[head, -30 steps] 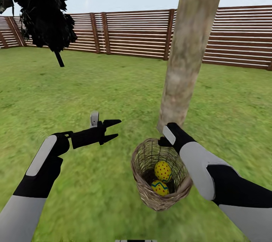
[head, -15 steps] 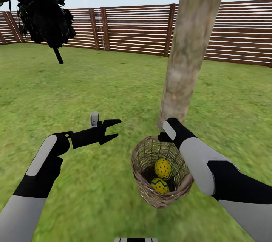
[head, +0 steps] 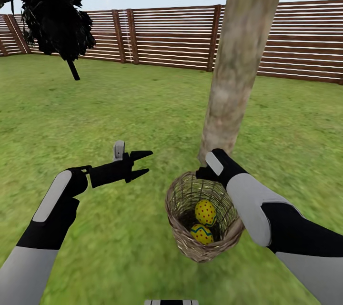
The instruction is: Take the three Easter eggs out of the wicker basket on the lawn in the garden, then place them on the lawn next to a single tree (choose any tree) so that all three eggs are next to the same tree and none are left in the basket.
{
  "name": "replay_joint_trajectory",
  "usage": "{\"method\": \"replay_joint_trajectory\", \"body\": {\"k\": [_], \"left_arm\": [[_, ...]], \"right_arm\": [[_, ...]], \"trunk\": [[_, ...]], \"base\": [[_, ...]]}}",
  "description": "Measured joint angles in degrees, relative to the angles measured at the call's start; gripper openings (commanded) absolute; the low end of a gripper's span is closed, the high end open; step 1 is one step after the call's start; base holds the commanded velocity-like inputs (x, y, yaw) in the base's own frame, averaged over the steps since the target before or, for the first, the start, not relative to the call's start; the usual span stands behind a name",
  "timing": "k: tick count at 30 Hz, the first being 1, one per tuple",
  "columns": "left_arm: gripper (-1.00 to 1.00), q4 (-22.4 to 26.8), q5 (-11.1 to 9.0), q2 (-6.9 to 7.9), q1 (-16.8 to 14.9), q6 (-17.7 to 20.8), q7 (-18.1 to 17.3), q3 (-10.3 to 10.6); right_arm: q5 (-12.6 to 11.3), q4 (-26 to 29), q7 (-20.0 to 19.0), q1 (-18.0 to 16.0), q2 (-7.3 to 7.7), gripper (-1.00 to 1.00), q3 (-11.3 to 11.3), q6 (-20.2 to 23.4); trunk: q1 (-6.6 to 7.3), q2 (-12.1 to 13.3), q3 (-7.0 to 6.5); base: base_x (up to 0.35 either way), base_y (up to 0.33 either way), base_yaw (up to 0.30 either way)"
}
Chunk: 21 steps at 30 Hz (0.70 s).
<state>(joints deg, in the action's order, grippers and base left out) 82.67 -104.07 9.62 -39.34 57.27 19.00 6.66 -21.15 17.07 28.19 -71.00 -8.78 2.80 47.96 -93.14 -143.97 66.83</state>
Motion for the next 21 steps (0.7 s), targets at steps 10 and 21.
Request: {"method": "replay_joint_trajectory", "body": {"k": [10, 21], "left_arm": [[1.0, -0.04, 0.09, -0.47, 0.07, -0.42, 0.05, 0.01], [1.0, 0.0, 0.2, -0.6, 0.09, -0.47, 0.08, -0.03]], "right_arm": [[-0.15, -0.34, -0.16, 0.0, -0.26, 1.0, -0.14, 0.0], [-0.07, -0.52, -0.07, 0.14, -0.25, 1.0, -0.23, -0.05]], "trunk": [[0.0, 0.0, 0.0], [-0.24, -0.12, 1.99]], "base": [[0.0, 0.0, 0.0], [0.0, 0.0, 0.0]]}}
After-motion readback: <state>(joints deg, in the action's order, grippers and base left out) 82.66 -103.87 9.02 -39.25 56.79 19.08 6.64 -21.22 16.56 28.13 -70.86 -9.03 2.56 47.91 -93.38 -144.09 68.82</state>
